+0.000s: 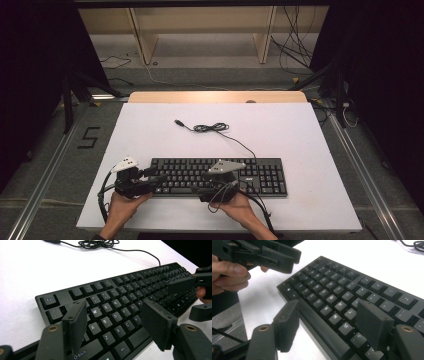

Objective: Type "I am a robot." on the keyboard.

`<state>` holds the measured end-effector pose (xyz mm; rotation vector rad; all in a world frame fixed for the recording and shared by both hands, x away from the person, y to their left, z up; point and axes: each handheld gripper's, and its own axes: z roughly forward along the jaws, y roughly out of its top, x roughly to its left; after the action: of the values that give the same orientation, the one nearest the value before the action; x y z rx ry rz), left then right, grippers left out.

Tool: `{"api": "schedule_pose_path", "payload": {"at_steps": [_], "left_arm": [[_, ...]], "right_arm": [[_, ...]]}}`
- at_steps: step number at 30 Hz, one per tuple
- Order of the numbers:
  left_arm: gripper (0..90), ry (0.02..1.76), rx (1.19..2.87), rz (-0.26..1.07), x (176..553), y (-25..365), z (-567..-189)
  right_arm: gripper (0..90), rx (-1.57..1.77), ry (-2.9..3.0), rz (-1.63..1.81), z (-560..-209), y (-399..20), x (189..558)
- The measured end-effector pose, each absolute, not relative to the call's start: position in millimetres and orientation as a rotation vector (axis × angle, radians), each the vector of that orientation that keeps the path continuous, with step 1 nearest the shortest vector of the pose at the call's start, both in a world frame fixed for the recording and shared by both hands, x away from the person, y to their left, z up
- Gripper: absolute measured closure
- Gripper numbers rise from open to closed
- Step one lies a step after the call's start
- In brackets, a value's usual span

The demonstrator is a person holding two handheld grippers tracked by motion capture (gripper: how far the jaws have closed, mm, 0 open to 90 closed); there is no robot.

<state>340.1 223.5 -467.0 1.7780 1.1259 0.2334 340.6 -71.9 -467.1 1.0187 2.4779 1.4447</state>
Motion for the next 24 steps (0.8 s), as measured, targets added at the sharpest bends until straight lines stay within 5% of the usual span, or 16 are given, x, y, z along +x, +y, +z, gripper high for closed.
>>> {"api": "schedule_pose_path", "payload": {"at_steps": [16, 24], "left_arm": [[33.7, 1.109, 1.763, 0.233, 338.8, 222.6, -465.5], [33.2, 1.102, 1.757, 0.239, 338.0, 222.8, -464.6]], "right_arm": [[77.5, 1.001, 2.542, 1.365, -475.0, -65.4, 340.4], [88.1, 0.992, 2.575, 1.327, -479.4, -62.6, 339.7]]}}
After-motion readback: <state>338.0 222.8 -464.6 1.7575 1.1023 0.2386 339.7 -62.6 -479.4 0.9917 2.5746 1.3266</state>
